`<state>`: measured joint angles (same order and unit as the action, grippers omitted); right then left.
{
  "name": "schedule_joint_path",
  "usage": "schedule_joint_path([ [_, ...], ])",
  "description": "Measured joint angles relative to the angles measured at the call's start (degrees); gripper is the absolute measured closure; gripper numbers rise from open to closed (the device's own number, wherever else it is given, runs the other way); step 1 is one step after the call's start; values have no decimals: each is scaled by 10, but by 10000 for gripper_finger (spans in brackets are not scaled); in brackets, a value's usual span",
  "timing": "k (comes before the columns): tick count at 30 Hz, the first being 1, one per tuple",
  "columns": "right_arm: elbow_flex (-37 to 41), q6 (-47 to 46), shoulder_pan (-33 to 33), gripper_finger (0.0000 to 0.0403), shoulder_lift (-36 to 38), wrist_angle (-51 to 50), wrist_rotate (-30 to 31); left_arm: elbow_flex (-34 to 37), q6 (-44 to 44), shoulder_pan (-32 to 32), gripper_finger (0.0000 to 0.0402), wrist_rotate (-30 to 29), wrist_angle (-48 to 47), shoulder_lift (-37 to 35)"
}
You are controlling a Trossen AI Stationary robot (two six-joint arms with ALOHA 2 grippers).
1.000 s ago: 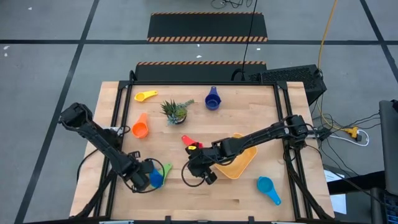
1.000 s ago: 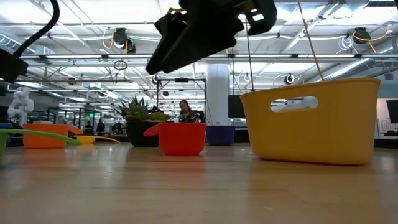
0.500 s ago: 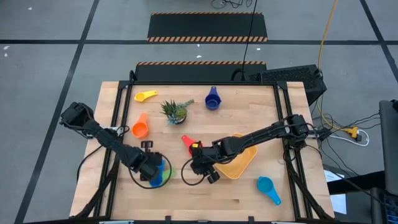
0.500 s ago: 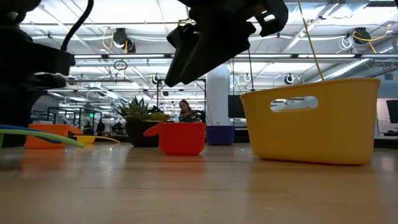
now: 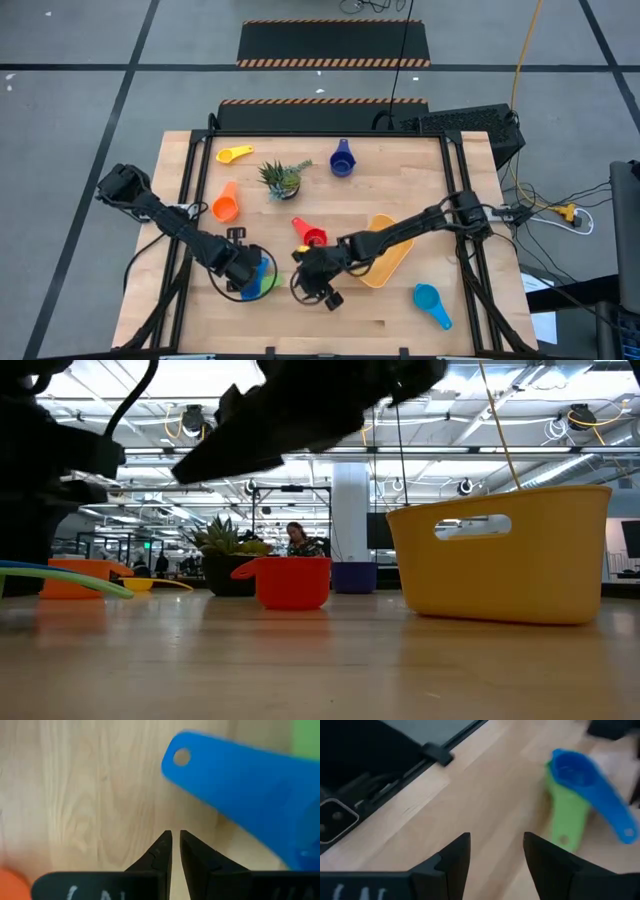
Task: Nest measuring cups in basket
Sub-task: Stack the blue measuring cup on the green measuring cup
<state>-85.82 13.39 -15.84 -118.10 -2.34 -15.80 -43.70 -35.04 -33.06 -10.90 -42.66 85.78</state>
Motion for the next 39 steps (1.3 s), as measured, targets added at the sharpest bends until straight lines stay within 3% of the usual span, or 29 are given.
schedule_joint_path([
  [4, 0, -14, -3, 271, -17, 37, 7, 0, 21, 15, 362, 2, 27, 0],
  [9, 0, -3, -10, 387, -41, 55, 7, 0, 35, 33, 362, 8, 28, 0],
  [18, -1, -79, -15, 402, -104, 190, -4, 0, 38, 49, 362, 34, 60, 0],
  [30, -38, -82, -13, 403, -140, 212, 84, 0, 28, 49, 362, 40, 103, 0],
  [36, -37, -97, -4, 403, -141, 207, 79, 0, 28, 49, 362, 40, 102, 0],
  [39, -37, -108, -12, 403, -141, 235, 35, 0, 34, 49, 362, 40, 93, 0],
])
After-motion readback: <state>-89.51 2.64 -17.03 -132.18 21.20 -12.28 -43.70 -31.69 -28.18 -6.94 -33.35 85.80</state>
